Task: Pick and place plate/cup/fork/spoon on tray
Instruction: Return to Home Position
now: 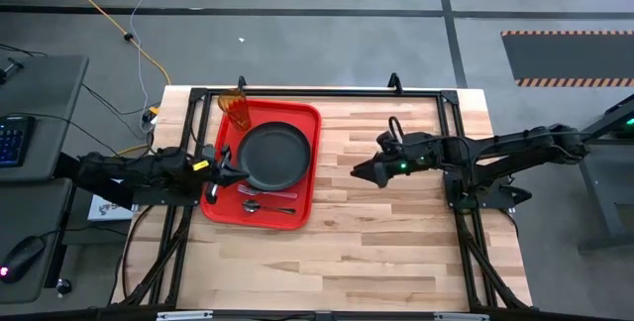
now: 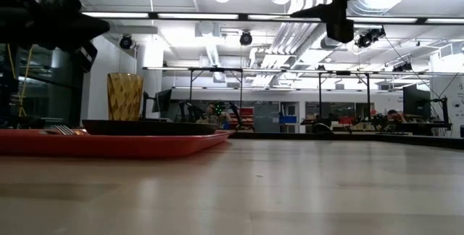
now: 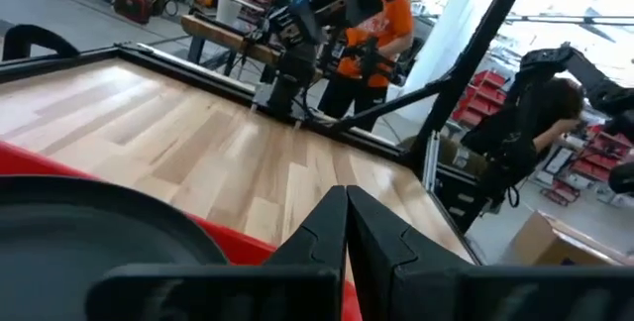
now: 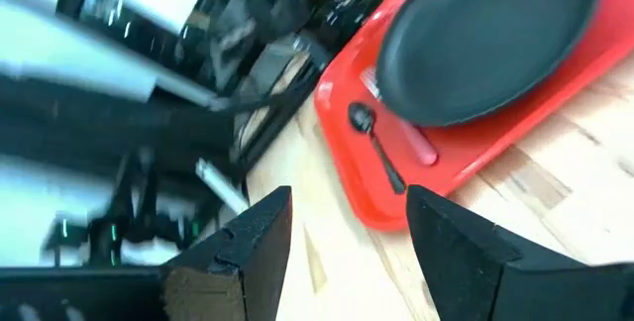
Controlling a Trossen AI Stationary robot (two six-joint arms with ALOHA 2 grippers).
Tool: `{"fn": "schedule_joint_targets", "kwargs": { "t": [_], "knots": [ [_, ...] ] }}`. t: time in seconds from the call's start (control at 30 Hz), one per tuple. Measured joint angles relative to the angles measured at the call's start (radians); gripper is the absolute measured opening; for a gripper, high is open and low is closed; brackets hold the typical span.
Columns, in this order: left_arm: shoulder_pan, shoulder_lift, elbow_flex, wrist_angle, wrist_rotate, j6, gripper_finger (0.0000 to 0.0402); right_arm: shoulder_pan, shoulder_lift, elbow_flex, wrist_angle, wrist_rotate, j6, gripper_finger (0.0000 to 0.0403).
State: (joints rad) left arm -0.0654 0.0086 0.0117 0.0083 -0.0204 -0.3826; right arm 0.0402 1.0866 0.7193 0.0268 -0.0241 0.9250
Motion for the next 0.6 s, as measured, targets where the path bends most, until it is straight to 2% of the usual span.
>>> {"fn": "schedule_joint_targets", "kwargs": {
  "t": [0.07,0.13,0.23,0.33,0.5,0.6],
  "knots": [
    [0.000,0.011,0.003,-0.003,-0.001,-0.002,0.0001,0.000,-0.007,0.000,-0.012,-0.056,-0.074,0.0181],
    [0.000,0.013,0.003,-0.006,-0.003,0.003,0.0001,0.000,-0.025,0.000,-0.064,-0.106,-0.149,0.0154],
    [0.000,0.013,0.003,-0.004,-0.003,0.027,0.0001,0.000,-0.087,-0.023,-0.145,-0.155,-0.260,0.0087],
    [0.000,0.013,0.003,-0.004,-0.003,0.036,0.0001,0.000,-0.217,-0.111,-0.142,-0.205,-0.313,0.0017],
    [0.000,0.013,0.004,-0.006,-0.003,0.036,0.0001,0.002,-0.541,-0.335,-0.038,-0.208,-0.243,0.0021],
    [0.000,0.014,0.004,-0.007,-0.003,0.036,0.0001,0.007,-0.713,-0.471,0.110,-0.142,-0.216,0.0004]
  ]
}}
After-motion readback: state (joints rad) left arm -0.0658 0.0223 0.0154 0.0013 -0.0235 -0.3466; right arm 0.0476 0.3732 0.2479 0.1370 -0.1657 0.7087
